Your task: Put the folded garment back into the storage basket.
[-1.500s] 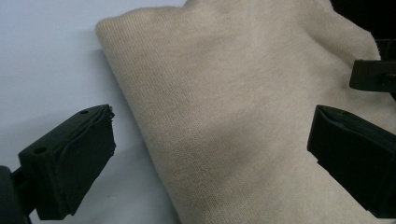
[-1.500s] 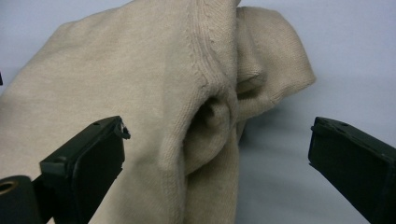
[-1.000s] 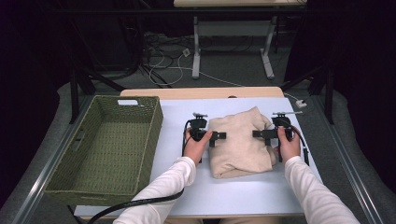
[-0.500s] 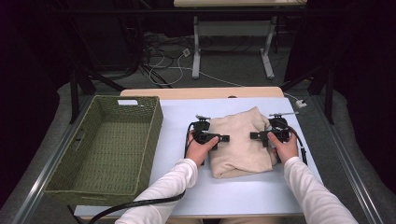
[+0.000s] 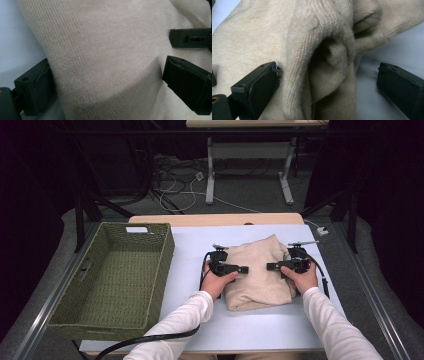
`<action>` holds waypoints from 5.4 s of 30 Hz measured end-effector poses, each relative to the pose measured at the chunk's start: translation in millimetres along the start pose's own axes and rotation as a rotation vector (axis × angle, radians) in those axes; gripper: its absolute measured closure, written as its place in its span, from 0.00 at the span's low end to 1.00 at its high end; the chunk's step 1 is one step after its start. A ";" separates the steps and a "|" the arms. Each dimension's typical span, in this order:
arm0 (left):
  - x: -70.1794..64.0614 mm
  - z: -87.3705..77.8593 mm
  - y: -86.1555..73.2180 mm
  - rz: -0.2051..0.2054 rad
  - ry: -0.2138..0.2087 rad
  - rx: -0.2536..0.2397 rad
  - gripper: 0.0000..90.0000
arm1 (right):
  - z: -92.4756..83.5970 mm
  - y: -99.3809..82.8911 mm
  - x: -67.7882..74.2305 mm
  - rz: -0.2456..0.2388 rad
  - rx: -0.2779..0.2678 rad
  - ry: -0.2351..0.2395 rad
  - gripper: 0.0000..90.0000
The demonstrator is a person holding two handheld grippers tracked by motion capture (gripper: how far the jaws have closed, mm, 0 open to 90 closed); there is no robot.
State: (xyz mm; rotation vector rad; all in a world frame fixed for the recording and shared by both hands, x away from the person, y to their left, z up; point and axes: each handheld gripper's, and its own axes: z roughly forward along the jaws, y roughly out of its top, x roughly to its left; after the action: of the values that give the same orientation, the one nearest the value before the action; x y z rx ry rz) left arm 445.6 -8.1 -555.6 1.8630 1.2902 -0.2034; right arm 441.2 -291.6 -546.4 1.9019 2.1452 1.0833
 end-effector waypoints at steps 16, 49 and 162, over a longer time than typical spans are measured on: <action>-2.2 1.4 -1.9 0.033 0.011 -0.001 0.04 | 1.6 -2.0 2.3 0.023 0.011 0.098 0.25; -3.0 -1.1 -3.5 -0.006 -0.019 -0.002 0.33 | -0.3 -4.2 4.3 0.104 0.029 0.167 0.63; -46.6 -119.8 83.1 0.084 0.002 -0.058 0.62 | -89.8 57.4 107.7 0.049 -0.231 0.145 0.69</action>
State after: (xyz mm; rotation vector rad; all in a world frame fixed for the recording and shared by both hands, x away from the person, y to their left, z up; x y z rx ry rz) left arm 456.2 34.4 -409.0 1.8637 1.2042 -0.1190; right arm 420.7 -236.4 -406.7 1.8313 1.9469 1.4495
